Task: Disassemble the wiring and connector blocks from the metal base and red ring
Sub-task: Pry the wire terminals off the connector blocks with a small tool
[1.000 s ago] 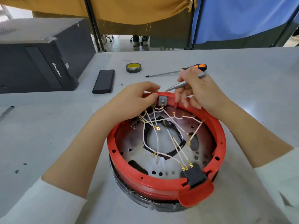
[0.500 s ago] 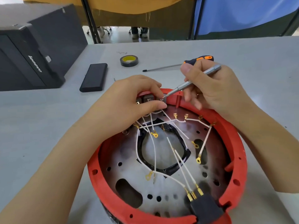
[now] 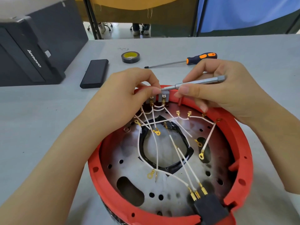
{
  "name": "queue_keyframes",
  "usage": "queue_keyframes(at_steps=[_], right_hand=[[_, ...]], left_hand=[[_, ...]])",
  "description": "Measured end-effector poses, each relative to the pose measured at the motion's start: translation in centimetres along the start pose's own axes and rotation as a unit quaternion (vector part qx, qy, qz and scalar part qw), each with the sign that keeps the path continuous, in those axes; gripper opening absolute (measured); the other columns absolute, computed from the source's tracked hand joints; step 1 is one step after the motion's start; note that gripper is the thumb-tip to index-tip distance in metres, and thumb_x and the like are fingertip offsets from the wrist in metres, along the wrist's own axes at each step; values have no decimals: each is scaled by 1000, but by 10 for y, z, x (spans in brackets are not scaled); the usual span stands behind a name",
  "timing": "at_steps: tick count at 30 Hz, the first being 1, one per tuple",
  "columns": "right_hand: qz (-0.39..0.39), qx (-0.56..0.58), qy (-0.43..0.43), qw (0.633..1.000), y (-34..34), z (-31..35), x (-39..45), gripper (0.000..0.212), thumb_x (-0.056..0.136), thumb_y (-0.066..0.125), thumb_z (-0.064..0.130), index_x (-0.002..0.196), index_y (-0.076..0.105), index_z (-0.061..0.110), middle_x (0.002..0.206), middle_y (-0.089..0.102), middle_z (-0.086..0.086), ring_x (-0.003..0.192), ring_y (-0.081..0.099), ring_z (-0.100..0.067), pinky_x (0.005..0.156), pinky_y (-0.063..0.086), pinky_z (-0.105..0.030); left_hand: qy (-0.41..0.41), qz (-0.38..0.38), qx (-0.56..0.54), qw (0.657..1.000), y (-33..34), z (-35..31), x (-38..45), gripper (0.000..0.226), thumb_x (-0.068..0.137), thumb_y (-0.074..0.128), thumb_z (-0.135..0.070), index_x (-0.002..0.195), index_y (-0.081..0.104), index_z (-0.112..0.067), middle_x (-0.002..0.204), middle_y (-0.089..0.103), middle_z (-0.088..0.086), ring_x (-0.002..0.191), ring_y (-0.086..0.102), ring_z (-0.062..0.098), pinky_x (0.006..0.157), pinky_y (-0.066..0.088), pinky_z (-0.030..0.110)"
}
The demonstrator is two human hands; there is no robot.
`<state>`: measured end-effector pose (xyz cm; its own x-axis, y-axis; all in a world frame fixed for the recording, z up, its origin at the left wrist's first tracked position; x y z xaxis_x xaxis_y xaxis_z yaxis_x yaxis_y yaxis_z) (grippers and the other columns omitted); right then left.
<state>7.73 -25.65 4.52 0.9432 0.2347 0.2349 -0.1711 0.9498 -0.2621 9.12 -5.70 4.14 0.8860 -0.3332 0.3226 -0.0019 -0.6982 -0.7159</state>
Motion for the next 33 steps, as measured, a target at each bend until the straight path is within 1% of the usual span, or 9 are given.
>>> queue_keyframes(at_steps=[1, 4, 10, 14, 16, 18, 20, 24, 33], right_hand=[[-1, -14, 3, 1000, -1, 0, 0, 18, 68, 78, 30, 73, 66, 19, 71, 68, -25, 39, 49, -20, 45, 42, -17], [-5, -66, 10, 998, -1, 2, -1, 15, 73, 78, 21, 78, 68, 11, 62, 71, -2, 36, 47, -8, 44, 41, -12], [4, -99, 31, 995, 8, 5, -4, 4, 80, 73, 17, 83, 73, 20, 66, 72, 0, 39, 53, -2, 43, 38, -7], [-16, -189, 6, 982, 10, 9, -5, 3, 79, 73, 25, 79, 71, 26, 69, 71, 8, 55, 62, 0, 52, 44, -7], [-23, -277, -11, 960, 7, 11, -7, 5, 79, 72, 27, 77, 69, 30, 74, 68, 18, 64, 61, 5, 63, 43, -5], [-25, -319, -18, 947, 6, 12, -9, 7, 78, 70, 25, 74, 68, 29, 71, 66, 23, 65, 59, 6, 63, 40, -3], [-26, -339, -19, 940, 9, 11, -10, 7, 78, 70, 23, 72, 68, 27, 68, 65, 23, 67, 58, 5, 62, 40, -4], [-52, -347, -23, 936, 12, 5, -9, 6, 76, 70, 22, 71, 68, 25, 62, 66, 9, 71, 60, -2, 65, 42, -13], [-79, -387, -35, 918, 14, 2, -6, 3, 76, 67, 25, 74, 69, 23, 68, 65, 13, 77, 55, -4, 63, 41, -17]], left_hand=[[-5, -2, 4, 1000, 0, 0, 0, 5, 88, 59, -35, 84, 61, -33, 92, 67, -13, 75, 62, 4, 70, 50, 33], [-18, -6, 6, 1000, -1, 1, -1, 4, 88, 57, -36, 86, 60, -34, 82, 64, -14, 66, 61, 13, 62, 46, 29], [-22, 3, -8, 1000, -1, 2, 0, 6, 90, 57, -33, 86, 60, -33, 81, 63, -13, 62, 61, 13, 54, 44, 19], [-17, 25, 1, 1000, 0, 2, -1, 2, 88, 60, -34, 88, 60, -36, 89, 63, -17, 76, 60, -1, 64, 44, 12], [-23, 49, 13, 998, 1, 3, -1, 15, 87, 61, -35, 99, 56, -43, 99, 60, -26, 86, 57, -6, 71, 43, 9], [-34, 65, 41, 996, 3, 5, 0, 31, 89, 60, -34, 117, 51, -44, 116, 57, -26, 100, 55, -3, 79, 42, 15], [-49, 66, 77, 994, 4, 7, 1, 36, 92, 55, -33, 127, 50, -38, 117, 57, -21, 106, 52, 2, 81, 36, 19], [-49, 64, 100, 992, 4, 9, 2, 36, 93, 52, -34, 129, 51, -36, 100, 51, -23, 93, 46, -3, 77, 31, 17], [-42, 54, 101, 993, 4, 10, 3, 36, 93, 53, -35, 129, 52, -36, 96, 51, -22, 90, 46, -2, 75, 32, 17]])
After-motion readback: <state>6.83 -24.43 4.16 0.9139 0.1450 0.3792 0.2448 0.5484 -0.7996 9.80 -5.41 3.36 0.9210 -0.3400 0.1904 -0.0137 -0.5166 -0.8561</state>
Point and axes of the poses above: each hand's wrist, its own x-axis towards the middle knuckle, its own y-axis out of the palm, z = x × y, the point moved 2 cm from there along x, towards the middle knuckle
